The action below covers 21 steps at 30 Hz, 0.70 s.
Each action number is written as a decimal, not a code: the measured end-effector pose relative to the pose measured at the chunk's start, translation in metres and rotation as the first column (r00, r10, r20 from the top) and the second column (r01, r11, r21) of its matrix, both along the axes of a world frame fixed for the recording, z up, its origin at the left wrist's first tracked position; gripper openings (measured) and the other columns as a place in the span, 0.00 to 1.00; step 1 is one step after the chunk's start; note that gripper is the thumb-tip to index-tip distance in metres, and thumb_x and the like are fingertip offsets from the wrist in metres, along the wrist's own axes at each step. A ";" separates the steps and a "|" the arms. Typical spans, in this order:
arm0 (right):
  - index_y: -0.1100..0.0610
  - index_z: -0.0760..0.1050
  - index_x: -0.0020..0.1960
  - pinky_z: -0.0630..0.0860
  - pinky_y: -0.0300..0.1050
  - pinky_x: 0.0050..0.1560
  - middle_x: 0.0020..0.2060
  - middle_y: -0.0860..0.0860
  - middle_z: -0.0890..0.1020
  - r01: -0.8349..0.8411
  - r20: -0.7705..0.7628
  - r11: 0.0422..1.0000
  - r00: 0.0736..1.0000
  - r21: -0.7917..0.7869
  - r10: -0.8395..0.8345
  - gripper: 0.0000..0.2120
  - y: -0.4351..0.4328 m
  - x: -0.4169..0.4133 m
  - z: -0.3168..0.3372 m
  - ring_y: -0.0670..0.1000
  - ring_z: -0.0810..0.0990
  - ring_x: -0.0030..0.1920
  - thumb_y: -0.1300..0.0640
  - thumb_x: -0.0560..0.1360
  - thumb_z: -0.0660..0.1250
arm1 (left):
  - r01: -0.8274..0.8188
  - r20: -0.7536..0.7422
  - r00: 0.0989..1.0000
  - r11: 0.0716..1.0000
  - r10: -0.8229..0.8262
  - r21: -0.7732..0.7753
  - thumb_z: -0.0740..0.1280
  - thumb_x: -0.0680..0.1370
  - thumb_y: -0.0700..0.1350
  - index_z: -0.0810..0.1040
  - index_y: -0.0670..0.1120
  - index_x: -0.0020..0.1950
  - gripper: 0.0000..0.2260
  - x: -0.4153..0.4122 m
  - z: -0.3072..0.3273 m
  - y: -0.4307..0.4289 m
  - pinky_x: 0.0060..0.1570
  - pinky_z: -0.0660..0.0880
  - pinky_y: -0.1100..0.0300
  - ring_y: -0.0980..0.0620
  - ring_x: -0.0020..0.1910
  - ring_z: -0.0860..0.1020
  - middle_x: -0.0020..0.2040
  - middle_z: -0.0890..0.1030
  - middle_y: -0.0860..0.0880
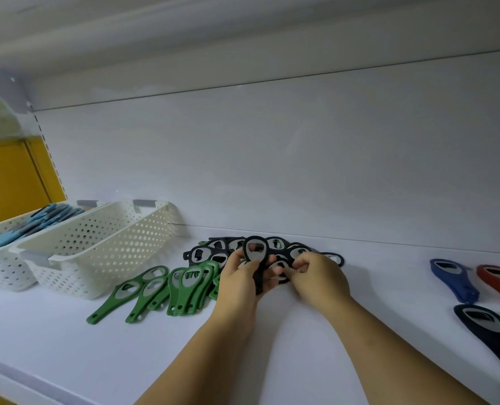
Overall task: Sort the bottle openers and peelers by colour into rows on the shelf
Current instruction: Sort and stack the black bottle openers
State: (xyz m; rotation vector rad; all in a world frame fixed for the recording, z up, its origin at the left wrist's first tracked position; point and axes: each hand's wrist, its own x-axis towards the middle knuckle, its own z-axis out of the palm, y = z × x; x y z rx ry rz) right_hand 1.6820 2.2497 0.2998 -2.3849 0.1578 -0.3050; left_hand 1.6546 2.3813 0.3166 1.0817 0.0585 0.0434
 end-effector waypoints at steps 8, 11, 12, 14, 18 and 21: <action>0.56 0.75 0.38 0.74 0.47 0.36 0.32 0.50 0.80 -0.024 0.190 0.762 0.973 0.647 -0.131 0.09 -0.019 0.001 0.005 0.50 0.73 0.30 0.61 0.77 0.63 | -0.119 0.025 0.993 0.992 0.118 0.032 0.57 0.79 0.31 0.76 0.40 0.55 0.11 0.006 0.001 0.005 0.46 0.80 0.58 0.46 0.47 0.82 0.48 0.81 0.41; 0.59 0.77 0.40 0.73 0.37 0.29 0.31 0.50 0.79 -0.111 0.188 0.653 0.981 0.749 -0.049 0.08 -0.018 -0.005 0.012 0.47 0.72 0.28 0.63 0.77 0.63 | 0.003 -0.013 1.000 0.991 -0.001 0.132 0.60 0.79 0.35 0.79 0.41 0.52 0.08 0.001 0.000 -0.002 0.48 0.80 0.54 0.47 0.46 0.81 0.47 0.82 0.42; 0.59 0.78 0.41 0.74 0.36 0.29 0.30 0.51 0.79 -0.128 0.186 0.652 0.982 0.747 -0.021 0.07 -0.016 -0.007 0.013 0.46 0.73 0.27 0.63 0.77 0.64 | 0.054 -0.011 0.999 0.985 -0.053 0.162 0.61 0.79 0.36 0.79 0.43 0.52 0.08 0.000 -0.001 -0.003 0.48 0.80 0.53 0.46 0.47 0.82 0.49 0.83 0.43; 0.59 0.79 0.41 0.77 0.38 0.32 0.29 0.53 0.78 -0.141 0.179 0.678 0.984 0.721 0.014 0.06 -0.010 -0.007 0.012 0.45 0.75 0.26 0.61 0.76 0.66 | 0.165 0.010 0.985 0.965 -0.171 0.203 0.60 0.81 0.39 0.79 0.46 0.54 0.09 -0.003 -0.001 -0.003 0.47 0.79 0.53 0.46 0.51 0.83 0.50 0.84 0.45; 0.58 0.79 0.43 0.78 0.40 0.35 0.27 0.52 0.78 -0.159 0.192 0.689 0.981 0.707 0.029 0.05 -0.002 -0.008 0.013 0.45 0.78 0.26 0.57 0.76 0.67 | 0.224 0.058 0.968 0.948 -0.242 0.229 0.61 0.79 0.34 0.77 0.45 0.57 0.11 -0.004 -0.001 0.000 0.45 0.78 0.56 0.46 0.48 0.84 0.49 0.85 0.44; 0.54 0.80 0.44 0.79 0.43 0.41 0.36 0.49 0.82 -0.110 0.217 0.826 0.976 0.552 -0.015 0.04 -0.004 -0.006 0.006 0.48 0.81 0.36 0.56 0.76 0.66 | 0.135 0.063 0.988 0.986 -0.141 0.097 0.60 0.80 0.33 0.75 0.41 0.56 0.09 -0.001 0.000 0.002 0.40 0.79 0.57 0.47 0.40 0.83 0.46 0.84 0.41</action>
